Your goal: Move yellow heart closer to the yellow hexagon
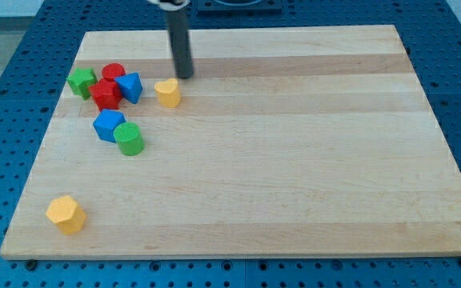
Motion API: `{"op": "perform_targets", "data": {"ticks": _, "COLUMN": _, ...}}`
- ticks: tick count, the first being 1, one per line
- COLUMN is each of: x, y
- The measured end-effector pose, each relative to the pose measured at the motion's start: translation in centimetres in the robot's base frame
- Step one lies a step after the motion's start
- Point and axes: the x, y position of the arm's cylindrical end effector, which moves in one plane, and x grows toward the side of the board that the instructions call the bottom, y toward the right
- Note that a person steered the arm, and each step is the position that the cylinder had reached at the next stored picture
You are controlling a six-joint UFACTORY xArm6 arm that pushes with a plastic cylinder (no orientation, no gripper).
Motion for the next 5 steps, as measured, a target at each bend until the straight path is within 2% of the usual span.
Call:
{"op": "perform_targets", "data": {"ticks": 1, "x": 6.9, "y": -2.1}}
{"op": "perform_targets", "data": {"ticks": 2, "x": 11.9, "y": -1.7}}
{"op": "perform_targets", "data": {"ticks": 3, "x": 9.8, "y": -1.4}}
{"op": "perform_targets", "data": {"ticks": 4, "x": 5.3, "y": -1.2}}
{"op": "perform_targets", "data": {"ticks": 5, "x": 6.0, "y": 2.9}}
